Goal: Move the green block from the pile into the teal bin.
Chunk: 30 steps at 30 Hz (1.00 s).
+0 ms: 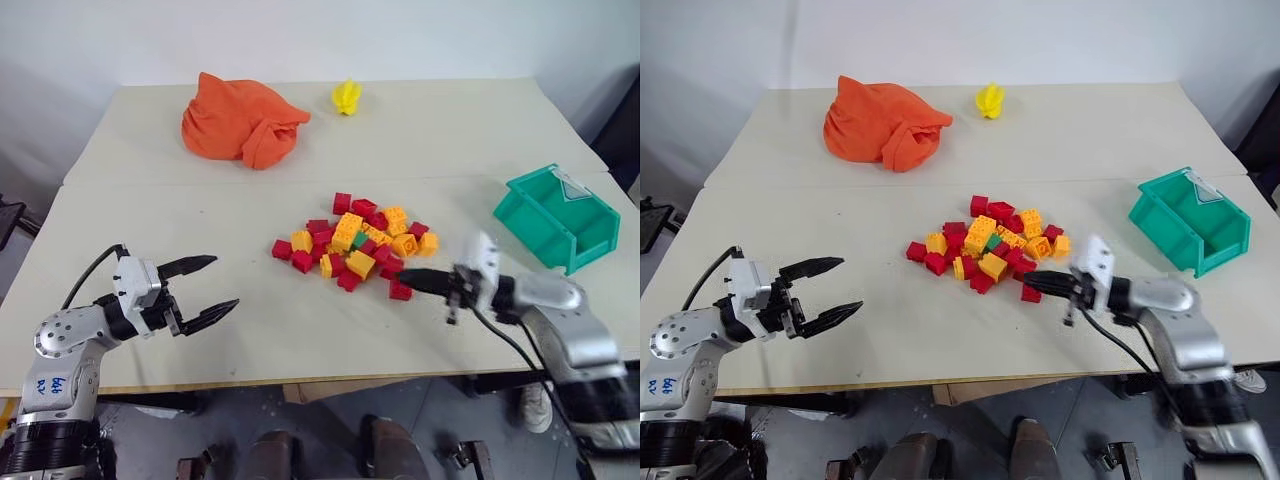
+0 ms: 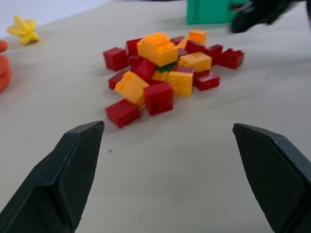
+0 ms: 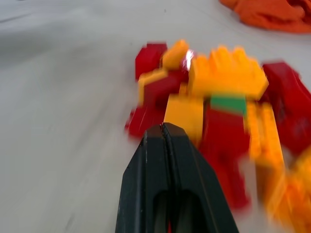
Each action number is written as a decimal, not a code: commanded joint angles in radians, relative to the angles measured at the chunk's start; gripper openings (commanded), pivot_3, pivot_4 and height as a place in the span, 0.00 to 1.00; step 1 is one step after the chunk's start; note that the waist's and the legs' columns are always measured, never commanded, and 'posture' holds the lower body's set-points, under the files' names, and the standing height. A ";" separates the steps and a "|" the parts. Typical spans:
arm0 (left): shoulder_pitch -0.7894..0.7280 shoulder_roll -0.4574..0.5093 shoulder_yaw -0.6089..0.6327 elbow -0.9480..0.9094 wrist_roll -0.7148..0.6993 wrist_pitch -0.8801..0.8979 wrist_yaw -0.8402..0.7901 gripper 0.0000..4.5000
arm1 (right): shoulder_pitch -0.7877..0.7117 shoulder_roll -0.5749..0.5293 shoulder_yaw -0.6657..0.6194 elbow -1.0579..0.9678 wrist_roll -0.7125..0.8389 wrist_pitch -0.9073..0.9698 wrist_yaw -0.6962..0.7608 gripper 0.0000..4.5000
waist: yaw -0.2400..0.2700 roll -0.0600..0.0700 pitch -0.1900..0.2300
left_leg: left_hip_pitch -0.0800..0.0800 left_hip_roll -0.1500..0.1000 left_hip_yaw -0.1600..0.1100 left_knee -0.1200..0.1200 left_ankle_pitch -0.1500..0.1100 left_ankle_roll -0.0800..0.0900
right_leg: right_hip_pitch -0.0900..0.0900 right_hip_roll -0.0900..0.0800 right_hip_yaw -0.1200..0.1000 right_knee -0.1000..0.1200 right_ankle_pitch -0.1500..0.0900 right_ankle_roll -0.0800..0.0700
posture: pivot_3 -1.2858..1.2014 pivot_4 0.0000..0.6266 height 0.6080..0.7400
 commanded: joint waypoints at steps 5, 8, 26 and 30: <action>-0.006 -0.045 -0.055 -0.085 0.010 -0.007 0.015 1.00 | -0.230 0.154 0.136 0.230 -0.182 0.039 -0.134 0.01 | -0.003 0.000 0.000 | -0.002 -0.001 -0.002 0.000 0.000 0.000 | -0.001 0.000 -0.001 0.000 0.000 0.000 | 0.52 0.24 1.00; -0.010 -0.060 -0.065 -0.085 0.019 -0.016 0.029 1.00 | -0.323 0.214 0.096 0.383 -0.224 -0.035 -0.258 0.01 | -0.008 0.000 0.000 | -0.002 -0.001 -0.002 0.000 0.000 0.000 | -0.002 0.000 -0.001 0.001 0.000 0.000 | 0.52 0.24 1.00; -0.046 -0.097 -0.081 -0.038 0.049 -0.039 0.047 1.00 | -0.227 0.096 0.038 0.366 -0.215 -0.101 -0.080 0.01 | -0.024 0.000 0.000 | -0.002 0.000 -0.002 0.000 0.000 0.000 | -0.001 0.001 -0.002 0.001 0.000 0.000 | 0.52 0.24 1.00; -0.043 -0.097 -0.080 -0.040 0.048 -0.043 0.049 1.00 | -0.158 0.037 -0.043 0.249 -0.162 -0.063 -0.075 0.01 | -0.019 0.000 0.000 | -0.002 -0.001 -0.002 0.001 0.000 0.000 | 0.000 0.000 -0.002 0.001 0.000 0.000 | 0.52 0.24 1.00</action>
